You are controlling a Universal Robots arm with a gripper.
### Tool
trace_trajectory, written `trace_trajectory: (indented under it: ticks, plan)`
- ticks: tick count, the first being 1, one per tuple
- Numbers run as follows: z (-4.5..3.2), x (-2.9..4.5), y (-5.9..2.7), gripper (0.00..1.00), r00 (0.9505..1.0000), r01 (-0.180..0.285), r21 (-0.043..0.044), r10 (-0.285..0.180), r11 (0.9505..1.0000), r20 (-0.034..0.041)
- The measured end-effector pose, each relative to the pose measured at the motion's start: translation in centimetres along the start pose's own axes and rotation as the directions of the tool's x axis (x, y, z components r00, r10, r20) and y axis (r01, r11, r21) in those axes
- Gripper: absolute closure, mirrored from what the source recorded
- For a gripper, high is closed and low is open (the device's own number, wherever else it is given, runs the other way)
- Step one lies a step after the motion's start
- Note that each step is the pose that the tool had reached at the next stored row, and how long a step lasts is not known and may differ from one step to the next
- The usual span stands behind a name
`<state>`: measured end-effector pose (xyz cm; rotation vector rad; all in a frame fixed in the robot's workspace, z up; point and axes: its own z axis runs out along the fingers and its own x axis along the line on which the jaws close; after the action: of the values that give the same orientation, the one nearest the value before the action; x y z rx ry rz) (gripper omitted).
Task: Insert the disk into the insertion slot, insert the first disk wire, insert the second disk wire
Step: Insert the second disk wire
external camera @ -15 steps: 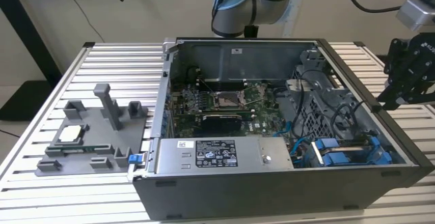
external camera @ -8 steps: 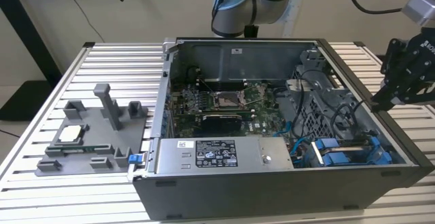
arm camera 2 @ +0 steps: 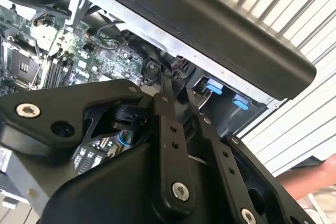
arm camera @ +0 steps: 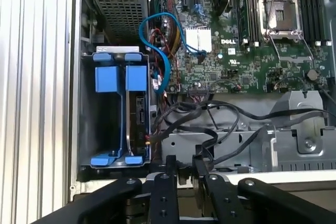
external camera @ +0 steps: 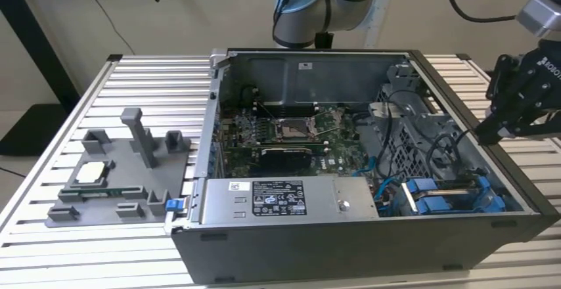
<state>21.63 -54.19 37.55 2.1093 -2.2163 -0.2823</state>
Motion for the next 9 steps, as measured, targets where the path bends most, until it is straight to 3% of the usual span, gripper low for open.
trace_trajectory:
  ticks: [1, 9]
  plan:
    - [0.01, -0.01, 0.0, 1.0, 1.0, 0.0, -0.0001, 0.0, 1.0, 0.001]
    - [0.01, 0.06, -0.01, 1.0, 1.0, 0.0, -0.0001, 0.0, 1.0, 0.0014]
